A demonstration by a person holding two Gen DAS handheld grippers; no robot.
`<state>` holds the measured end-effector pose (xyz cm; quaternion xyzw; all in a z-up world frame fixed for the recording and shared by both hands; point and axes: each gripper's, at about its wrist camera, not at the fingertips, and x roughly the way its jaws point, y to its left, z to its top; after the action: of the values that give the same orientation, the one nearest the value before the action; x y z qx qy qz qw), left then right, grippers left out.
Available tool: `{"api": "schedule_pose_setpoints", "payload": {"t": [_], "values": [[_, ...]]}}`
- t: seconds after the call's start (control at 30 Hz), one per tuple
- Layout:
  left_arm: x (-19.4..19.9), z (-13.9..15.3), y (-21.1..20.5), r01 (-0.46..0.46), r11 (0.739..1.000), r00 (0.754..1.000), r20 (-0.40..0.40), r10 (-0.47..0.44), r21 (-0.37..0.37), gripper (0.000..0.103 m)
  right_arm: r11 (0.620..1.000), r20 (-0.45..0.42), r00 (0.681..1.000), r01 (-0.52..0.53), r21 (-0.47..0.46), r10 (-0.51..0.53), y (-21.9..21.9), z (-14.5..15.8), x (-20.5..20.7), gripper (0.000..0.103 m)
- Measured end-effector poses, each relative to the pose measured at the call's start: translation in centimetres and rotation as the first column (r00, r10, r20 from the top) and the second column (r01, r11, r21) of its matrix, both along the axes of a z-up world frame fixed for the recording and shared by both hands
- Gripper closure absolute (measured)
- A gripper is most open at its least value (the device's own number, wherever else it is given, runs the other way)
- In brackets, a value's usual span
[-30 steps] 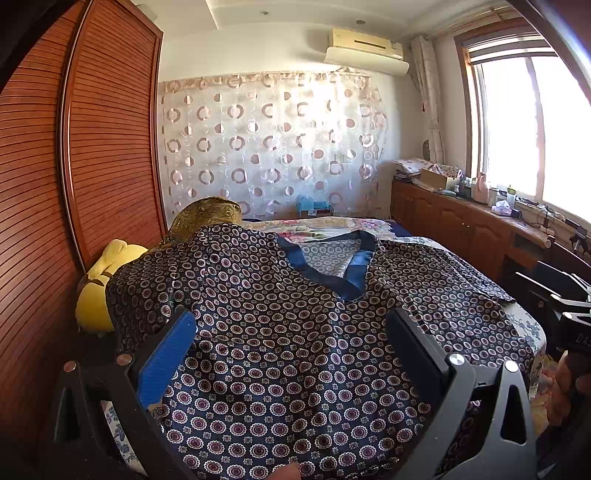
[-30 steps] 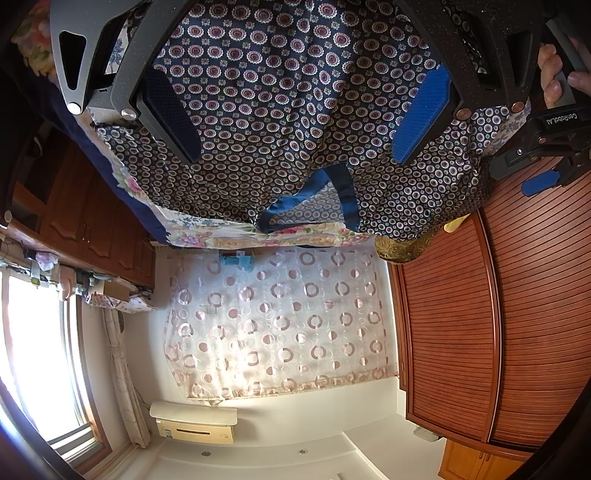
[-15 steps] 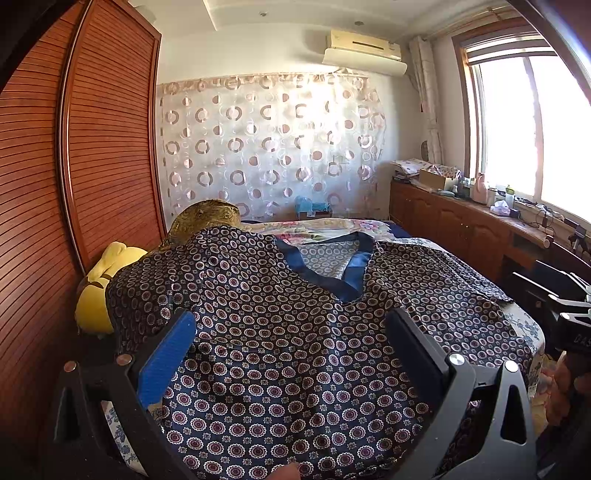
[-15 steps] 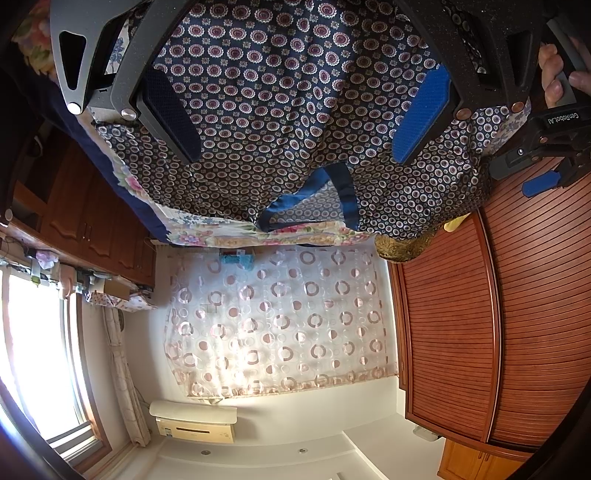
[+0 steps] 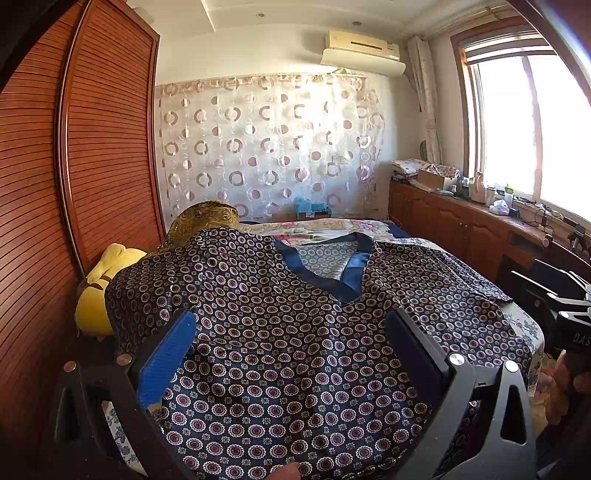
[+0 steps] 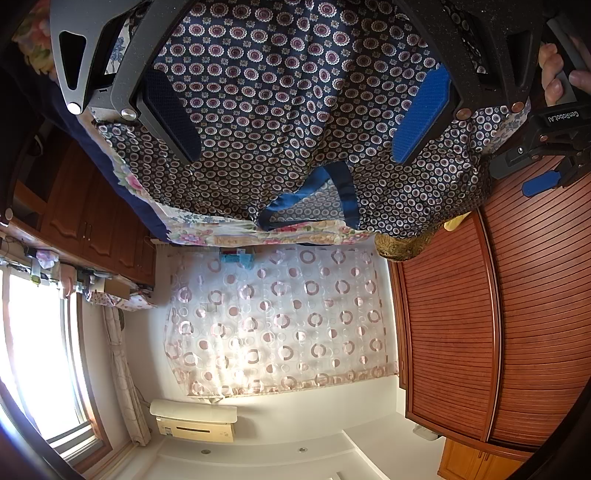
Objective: Fold small clothes
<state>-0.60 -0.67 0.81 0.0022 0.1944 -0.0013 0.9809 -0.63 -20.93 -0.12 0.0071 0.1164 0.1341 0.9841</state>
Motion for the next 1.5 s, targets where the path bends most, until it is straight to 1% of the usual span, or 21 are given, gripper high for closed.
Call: {"api": "schedule_pose_setpoints", "payload": {"t": [0.47, 0.73, 1.0, 1.23, 1.33, 1.5], "values": [[0.1, -0.1, -0.2, 0.003, 1.000, 1.000, -0.008, -0.003, 0.000, 0.000, 1.000, -0.009, 1.000, -0.001, 0.004, 0.001, 0.1, -0.1, 0.1, 0.000], [1.1, -1.7, 0.8, -0.003, 1.000, 0.998, -0.058, 0.003, -0.001, 0.000, 1.000, -0.040, 0.999, -0.018, -0.001, 0.018, 0.5, -1.0, 1.1, 0.000], [2.5, -3.6, 3.1, -0.031, 0.999, 0.993, -0.114, 0.029, -0.014, 0.000, 0.997, -0.099, 0.992, -0.080, -0.013, 0.078, 2.3, -2.1, 3.5, 0.000], [3.4, -4.5, 5.8, -0.055, 0.998, 0.987, -0.151, 0.051, -0.020, 0.000, 0.991, -0.084, 0.990, -0.118, -0.067, 0.112, 4.1, -2.2, 5.2, 0.000], [3.7, -4.6, 7.5, -0.061, 0.997, 0.986, -0.160, 0.055, -0.036, 0.000, 0.985, -0.103, 0.982, -0.162, -0.061, 0.155, 5.0, -2.5, 6.5, 0.000], [4.4, -4.6, 10.7, -0.105, 0.994, 0.979, -0.179, 0.101, -0.012, 0.000, 0.971, -0.131, 0.966, -0.233, -0.058, 0.224, 6.5, -2.2, 8.5, 0.000]]}}
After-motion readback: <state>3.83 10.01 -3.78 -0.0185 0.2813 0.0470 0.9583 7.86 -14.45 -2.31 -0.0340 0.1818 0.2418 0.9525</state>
